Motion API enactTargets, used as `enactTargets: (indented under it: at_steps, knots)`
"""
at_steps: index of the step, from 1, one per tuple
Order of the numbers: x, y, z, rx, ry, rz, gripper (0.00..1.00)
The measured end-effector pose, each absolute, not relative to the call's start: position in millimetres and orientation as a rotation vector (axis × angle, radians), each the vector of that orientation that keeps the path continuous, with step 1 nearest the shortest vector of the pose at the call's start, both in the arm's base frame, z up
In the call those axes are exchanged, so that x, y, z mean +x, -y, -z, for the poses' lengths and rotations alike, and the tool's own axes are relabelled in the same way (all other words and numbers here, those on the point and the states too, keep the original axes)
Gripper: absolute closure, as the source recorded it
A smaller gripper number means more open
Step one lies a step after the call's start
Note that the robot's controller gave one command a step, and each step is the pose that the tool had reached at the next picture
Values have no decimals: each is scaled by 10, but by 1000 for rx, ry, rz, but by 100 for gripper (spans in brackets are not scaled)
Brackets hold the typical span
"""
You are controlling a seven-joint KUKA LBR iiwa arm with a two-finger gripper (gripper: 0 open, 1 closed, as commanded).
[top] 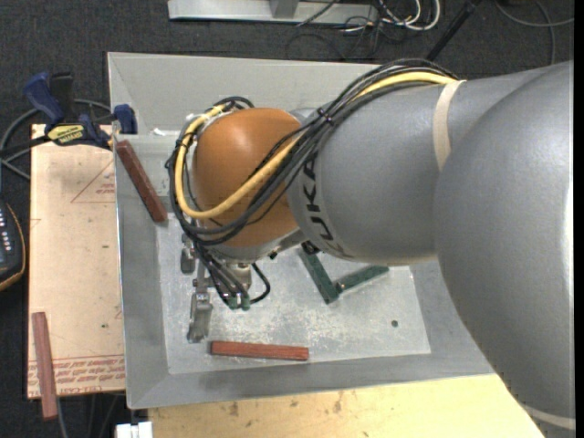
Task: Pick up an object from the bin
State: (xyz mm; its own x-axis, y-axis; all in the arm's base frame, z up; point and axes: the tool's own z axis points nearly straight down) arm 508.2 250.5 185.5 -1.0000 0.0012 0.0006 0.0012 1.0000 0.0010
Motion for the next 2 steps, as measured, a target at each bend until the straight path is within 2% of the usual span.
enactTargets:
  at_steps: [1,2]
  knots:
    - [5102,-2049,-651,148,3132,-4,0]
    - [4961,-1367,-718,324,3135,0,0]
